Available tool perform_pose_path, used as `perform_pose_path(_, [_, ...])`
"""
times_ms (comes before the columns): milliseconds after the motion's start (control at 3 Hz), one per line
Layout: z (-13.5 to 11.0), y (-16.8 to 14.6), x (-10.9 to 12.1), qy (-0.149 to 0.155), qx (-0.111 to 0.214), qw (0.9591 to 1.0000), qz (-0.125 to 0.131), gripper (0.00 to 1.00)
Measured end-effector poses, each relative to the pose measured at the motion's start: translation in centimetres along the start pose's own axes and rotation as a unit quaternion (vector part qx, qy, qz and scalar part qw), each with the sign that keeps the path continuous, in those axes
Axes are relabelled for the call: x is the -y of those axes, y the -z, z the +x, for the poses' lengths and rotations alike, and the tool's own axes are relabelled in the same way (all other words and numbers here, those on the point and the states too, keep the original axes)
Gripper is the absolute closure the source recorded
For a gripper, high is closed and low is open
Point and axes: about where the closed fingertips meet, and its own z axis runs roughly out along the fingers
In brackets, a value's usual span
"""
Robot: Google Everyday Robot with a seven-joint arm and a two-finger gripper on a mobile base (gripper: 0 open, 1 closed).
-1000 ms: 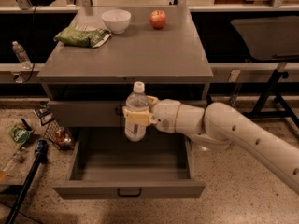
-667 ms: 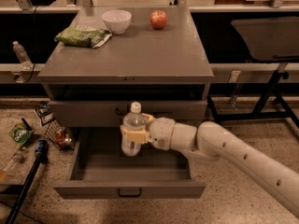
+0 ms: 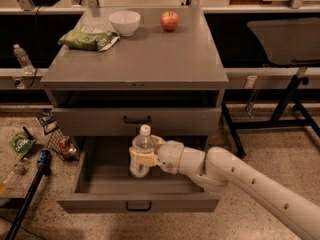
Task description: Place blue plastic bottle into middle drawer
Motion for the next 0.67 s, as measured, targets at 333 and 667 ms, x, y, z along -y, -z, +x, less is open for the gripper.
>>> perform_pose_path(333, [3.8,-0.1,0.8,-0.009,-0.020,0.9998,0.001,1.00])
perform_pose_path(667, [6.8,-0.6,2.3,-0.004,-0.043,0.9988,-0.022,1.00])
